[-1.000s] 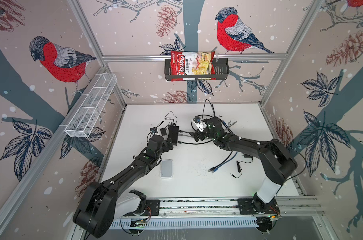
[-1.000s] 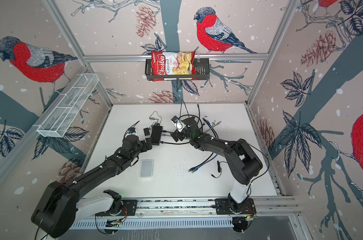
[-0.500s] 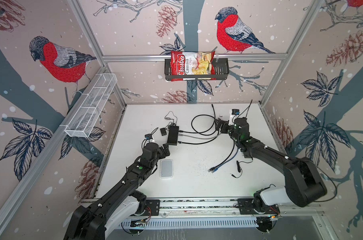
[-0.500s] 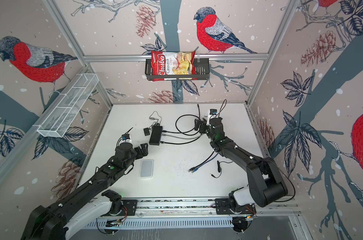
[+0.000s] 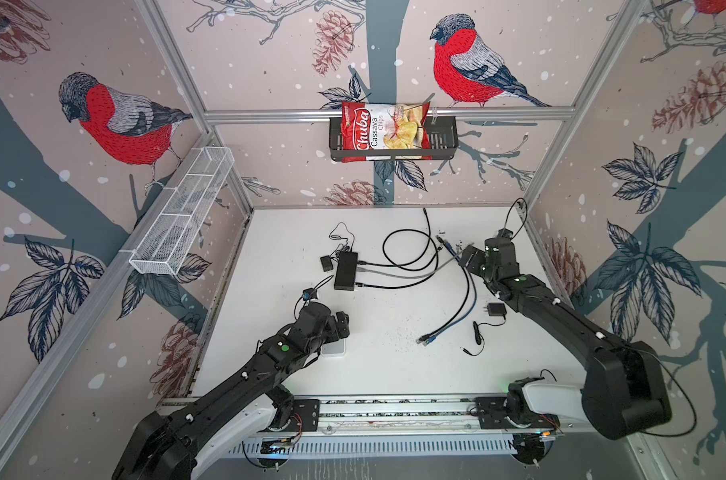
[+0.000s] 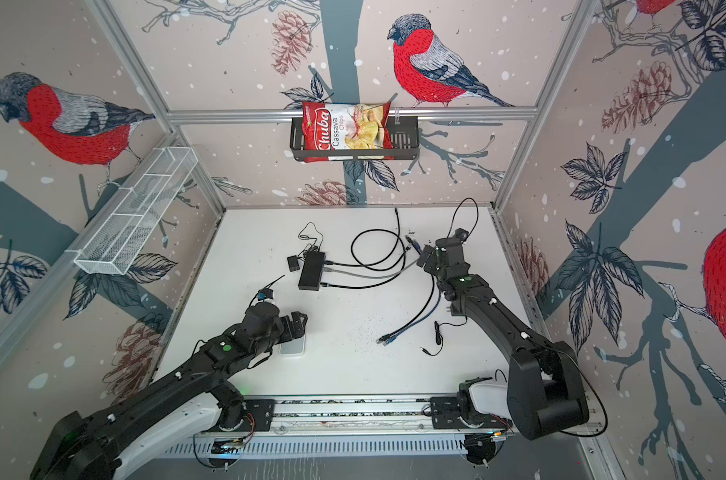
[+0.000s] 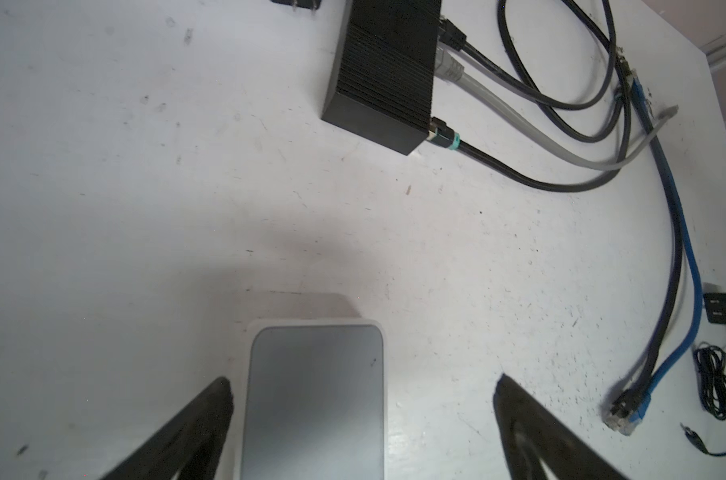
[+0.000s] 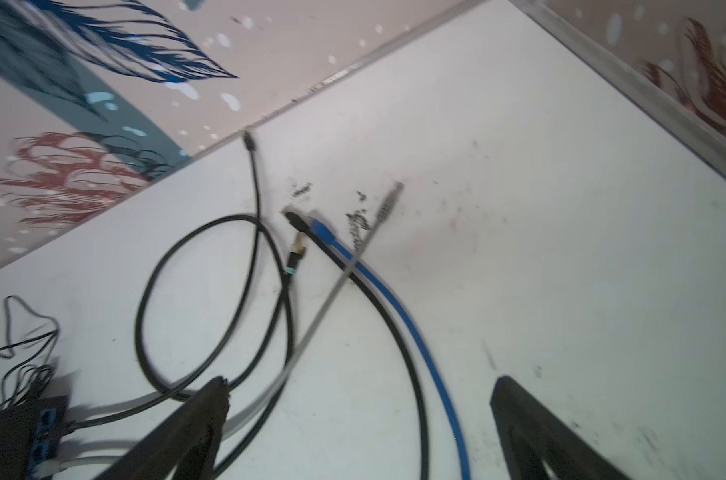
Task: Insert the plug into the switch port
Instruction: 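Open both grippers and withdraw them from the switch, then grasp the coiled thin black cord with the right gripper while the left approaches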
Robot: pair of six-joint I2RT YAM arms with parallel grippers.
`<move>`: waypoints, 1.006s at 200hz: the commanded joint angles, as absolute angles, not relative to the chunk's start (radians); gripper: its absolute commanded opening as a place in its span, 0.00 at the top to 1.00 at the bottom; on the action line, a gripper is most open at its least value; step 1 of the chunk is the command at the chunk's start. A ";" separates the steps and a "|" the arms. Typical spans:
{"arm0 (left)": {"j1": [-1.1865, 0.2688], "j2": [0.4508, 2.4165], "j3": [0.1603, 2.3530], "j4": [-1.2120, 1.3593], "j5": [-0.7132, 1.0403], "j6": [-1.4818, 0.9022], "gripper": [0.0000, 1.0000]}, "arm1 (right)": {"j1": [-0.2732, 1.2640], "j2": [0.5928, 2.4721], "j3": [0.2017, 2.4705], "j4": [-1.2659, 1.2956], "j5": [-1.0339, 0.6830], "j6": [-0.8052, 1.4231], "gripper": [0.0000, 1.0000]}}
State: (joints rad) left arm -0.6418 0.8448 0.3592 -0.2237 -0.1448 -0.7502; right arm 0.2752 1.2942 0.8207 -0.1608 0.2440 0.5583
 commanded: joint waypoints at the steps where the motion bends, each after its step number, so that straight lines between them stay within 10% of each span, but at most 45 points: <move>1: -0.682 0.876 0.380 -0.158 -0.175 -0.695 0.03 | 0.274 1.285 0.825 -0.368 0.230 0.619 0.01; 95: -0.739 1.107 0.421 0.222 -0.101 -0.465 0.04 | 0.327 1.082 0.563 -0.500 0.172 0.881 0.36; 201: -0.739 1.256 0.518 0.303 -0.053 -0.350 0.04 | 0.500 1.073 0.436 -0.484 0.209 1.033 0.44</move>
